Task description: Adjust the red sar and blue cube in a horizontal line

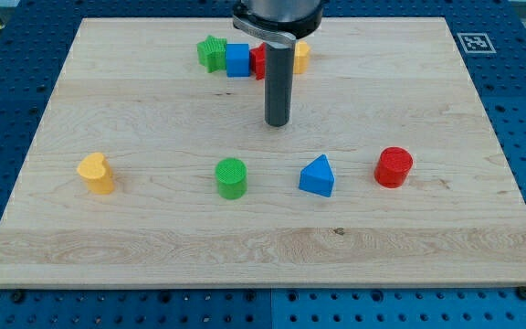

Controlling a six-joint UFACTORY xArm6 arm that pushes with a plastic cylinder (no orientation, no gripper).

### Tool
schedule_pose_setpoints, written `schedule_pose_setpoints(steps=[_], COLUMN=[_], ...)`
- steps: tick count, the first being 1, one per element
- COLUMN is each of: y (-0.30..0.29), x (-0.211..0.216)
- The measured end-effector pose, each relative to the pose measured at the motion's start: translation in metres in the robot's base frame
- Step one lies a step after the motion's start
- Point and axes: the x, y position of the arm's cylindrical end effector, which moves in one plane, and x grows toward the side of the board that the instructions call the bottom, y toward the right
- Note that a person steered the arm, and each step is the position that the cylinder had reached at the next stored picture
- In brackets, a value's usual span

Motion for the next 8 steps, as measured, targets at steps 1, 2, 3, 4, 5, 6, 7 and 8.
schedule_pose_setpoints(steps=[1,2,3,4,5,6,7,8], y=[-0.001,-0.001,-0.001,-0.007,-0.018,-0.027,-0.029,-0.029], x=[-0.019,-0.040,-0.055,-0.057,-0.057,-0.057,-0.058,-0.075])
